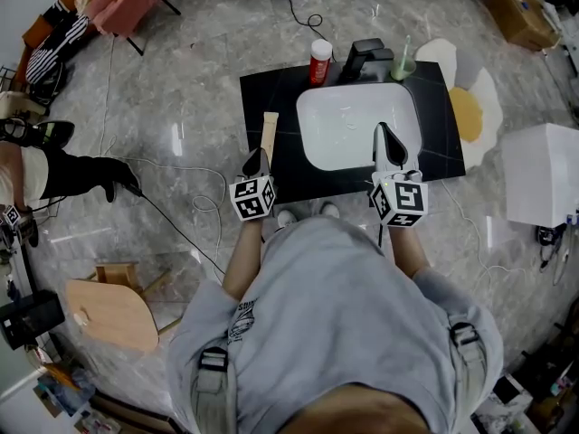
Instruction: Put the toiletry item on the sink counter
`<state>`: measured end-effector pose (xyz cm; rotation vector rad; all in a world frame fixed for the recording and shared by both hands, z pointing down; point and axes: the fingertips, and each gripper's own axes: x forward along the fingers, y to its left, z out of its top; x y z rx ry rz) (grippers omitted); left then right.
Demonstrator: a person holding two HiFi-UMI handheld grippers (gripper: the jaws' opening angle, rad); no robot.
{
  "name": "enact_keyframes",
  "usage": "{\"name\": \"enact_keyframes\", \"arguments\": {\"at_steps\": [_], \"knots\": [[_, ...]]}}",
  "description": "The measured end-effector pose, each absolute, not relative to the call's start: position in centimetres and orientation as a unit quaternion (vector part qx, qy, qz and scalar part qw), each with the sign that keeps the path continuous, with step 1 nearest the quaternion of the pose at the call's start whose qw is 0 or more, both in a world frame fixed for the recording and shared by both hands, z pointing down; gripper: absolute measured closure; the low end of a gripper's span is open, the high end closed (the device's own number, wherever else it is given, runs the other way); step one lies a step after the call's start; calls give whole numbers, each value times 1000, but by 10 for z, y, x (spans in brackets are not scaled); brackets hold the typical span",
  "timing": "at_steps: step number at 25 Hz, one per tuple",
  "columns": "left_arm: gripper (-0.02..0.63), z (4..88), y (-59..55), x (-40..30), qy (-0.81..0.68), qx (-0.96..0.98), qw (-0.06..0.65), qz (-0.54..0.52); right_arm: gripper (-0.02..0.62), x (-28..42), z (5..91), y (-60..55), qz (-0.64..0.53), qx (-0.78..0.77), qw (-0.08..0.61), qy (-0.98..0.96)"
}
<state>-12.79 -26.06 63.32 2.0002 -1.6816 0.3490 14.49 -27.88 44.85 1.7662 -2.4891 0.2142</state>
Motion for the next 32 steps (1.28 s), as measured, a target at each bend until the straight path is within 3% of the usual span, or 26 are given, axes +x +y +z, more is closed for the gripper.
{"name": "enact_keyframes", "arguments": {"at_steps": [32], "knots": [[601, 513, -264, -130, -641, 753, 140, 46, 592, 146, 443, -284, 66, 570, 30, -819]]}}
